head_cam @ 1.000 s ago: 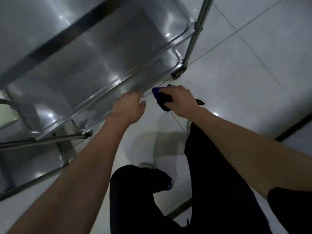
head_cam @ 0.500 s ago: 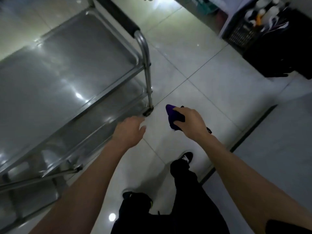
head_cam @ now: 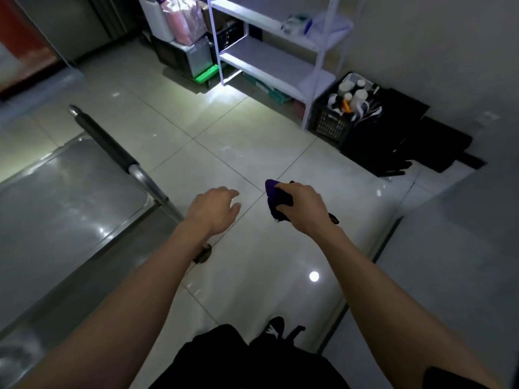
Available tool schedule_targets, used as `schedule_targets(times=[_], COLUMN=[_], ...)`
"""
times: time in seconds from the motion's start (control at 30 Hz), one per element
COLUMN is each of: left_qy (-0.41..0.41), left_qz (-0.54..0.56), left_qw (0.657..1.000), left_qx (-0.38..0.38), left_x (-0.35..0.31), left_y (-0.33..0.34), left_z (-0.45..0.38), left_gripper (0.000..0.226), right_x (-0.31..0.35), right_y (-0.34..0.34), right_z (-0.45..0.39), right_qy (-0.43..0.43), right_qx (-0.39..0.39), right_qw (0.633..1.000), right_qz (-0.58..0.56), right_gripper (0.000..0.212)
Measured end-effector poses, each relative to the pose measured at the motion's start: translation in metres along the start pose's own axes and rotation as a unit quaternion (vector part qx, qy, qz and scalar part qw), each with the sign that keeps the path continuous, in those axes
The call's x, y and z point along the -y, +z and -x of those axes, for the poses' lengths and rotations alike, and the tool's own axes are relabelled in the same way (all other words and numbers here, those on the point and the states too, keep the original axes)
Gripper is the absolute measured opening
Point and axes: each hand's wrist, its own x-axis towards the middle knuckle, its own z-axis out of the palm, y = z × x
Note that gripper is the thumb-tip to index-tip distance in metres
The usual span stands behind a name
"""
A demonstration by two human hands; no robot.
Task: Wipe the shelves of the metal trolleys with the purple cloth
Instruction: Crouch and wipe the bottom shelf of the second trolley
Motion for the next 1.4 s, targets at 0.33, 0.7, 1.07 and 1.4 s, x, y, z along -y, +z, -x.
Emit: schedule_targets(times=[0.33,0.7,1.07,1.4], left_qy=[0.010,-0.019,-0.043,-0.198], left_qz=[0.037,0.109,0.094,0.076], left_qw=[0.999,0.994,0.993,0.977], left_qx=[-0.015,-0.017,-0.052,-0.026], left_x=[-0.021,0.022,0.093,0.215], left_y=[-0.025,-0.041,-0.122,-0.170], left_z=[-0.098,-0.286,-0.431,-0.531], left_gripper=[0.047,0.046,0.045,0.046], right_x=[-0.038,-0.052,-0.016,0.026], right_y=[-0.043,-0.069,-0.100,-0.078], right_z=[-0.072,-0.257,-0.458,-0.691], right_qy=[0.012,0.030,-0.026,-0.116], right_qx=[-0.007,0.030,0.023,0.124], right_qw=[1.000,0.999,0.999,0.985], right_qz=[-0.019,0.007,0.003,0.009], right_gripper=[0.047,0.046,0.050,0.053])
